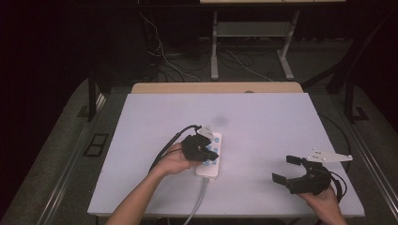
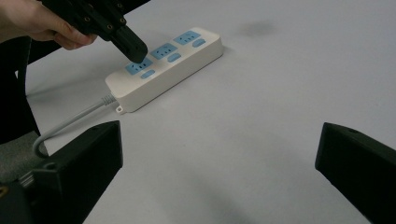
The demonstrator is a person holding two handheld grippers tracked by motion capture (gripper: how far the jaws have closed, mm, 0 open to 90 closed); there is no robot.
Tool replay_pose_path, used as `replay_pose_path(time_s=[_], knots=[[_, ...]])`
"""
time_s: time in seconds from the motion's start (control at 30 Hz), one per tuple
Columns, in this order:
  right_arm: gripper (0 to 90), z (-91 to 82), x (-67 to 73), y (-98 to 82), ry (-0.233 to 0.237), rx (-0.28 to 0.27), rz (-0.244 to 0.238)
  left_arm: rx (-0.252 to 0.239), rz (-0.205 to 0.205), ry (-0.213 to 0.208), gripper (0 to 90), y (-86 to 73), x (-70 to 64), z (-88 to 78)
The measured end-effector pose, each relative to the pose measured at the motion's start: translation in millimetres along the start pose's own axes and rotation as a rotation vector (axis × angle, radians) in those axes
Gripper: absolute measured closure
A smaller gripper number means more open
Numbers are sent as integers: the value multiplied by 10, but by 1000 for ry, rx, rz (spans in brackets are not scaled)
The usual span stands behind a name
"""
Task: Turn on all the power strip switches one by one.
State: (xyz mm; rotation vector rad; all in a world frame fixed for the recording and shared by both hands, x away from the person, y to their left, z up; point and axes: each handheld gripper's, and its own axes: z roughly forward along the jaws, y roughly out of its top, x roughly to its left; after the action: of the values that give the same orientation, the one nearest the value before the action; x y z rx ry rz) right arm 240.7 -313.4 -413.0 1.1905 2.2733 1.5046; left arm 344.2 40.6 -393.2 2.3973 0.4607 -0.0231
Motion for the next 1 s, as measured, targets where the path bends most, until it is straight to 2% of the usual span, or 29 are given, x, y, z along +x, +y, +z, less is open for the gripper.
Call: replay_pose_path(time_s=[0.67, 1.0], knots=[[5, -8, -1, 0, -1, -2, -7, -20, 5, 12, 897, 199, 118, -157], [5, -6, 1, 1, 1, 0, -9, -17, -8, 20, 897, 196, 213, -94]])
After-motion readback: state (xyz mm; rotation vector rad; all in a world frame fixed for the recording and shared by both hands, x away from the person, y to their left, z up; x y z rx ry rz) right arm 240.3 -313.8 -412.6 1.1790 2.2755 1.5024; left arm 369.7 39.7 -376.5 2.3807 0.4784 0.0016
